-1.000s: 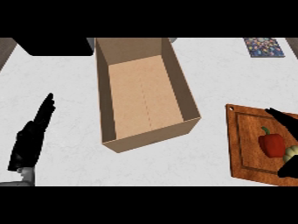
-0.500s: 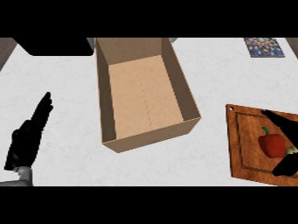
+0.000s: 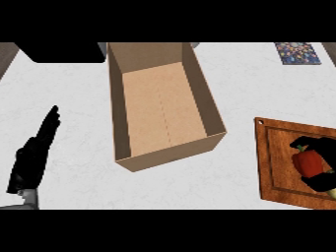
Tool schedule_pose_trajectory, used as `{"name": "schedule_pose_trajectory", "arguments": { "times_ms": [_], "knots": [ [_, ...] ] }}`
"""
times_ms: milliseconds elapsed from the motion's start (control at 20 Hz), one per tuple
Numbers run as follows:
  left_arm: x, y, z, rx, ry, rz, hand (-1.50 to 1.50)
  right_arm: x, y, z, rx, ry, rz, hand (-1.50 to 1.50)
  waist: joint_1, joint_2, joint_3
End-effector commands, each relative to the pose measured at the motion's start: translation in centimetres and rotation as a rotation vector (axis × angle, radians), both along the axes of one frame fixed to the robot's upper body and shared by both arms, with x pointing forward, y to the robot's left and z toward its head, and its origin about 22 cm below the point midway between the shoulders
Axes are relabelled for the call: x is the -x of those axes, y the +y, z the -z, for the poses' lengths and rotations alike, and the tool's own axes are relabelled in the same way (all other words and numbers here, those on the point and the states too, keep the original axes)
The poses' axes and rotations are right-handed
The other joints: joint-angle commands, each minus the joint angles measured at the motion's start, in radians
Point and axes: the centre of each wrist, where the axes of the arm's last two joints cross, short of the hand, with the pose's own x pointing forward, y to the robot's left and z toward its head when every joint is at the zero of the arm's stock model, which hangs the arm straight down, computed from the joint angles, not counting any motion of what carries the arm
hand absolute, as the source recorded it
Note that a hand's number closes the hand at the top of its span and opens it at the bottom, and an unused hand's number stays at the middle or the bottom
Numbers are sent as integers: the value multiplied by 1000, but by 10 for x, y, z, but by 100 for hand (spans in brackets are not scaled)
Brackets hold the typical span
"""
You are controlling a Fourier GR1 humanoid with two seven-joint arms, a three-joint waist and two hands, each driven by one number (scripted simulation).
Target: Pick the bell pepper from the cutting board and place it in the cardboard box
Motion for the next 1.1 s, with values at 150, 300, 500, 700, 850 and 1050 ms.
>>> {"name": "schedule_pose_trajectory", "arguments": {
  "times_ms": [150, 300, 500, 700, 850, 1050],
  "knots": [
    [-1, 2, 5, -2, 13, -1, 0, 4, 8, 11, 115, -191, -3, 150, -1, 1, 1],
    [10, 2, -18, 2, 16, 12, 0, 6, 8, -18, 110, -239, -25, 150, -2, -2, 0],
    [5, 4, 7, 5, 2, 6, 0, 5, 36, 1, 118, -294, 48, 150, -3, 0, 0],
    [3, 1, 0, -1, 8, -9, 0, 26, 101, -5, 164, -308, 307, 150, -23, -10, -3],
    [4, 10, 8, -7, 6, -14, 0, 41, 147, -12, 212, -361, 394, 150, -22, -7, -3],
    [5, 5, 1, -4, 2, -3, 0, 68, 185, -52, 245, -421, 450, 150, -14, -6, -1]
  ]
}}
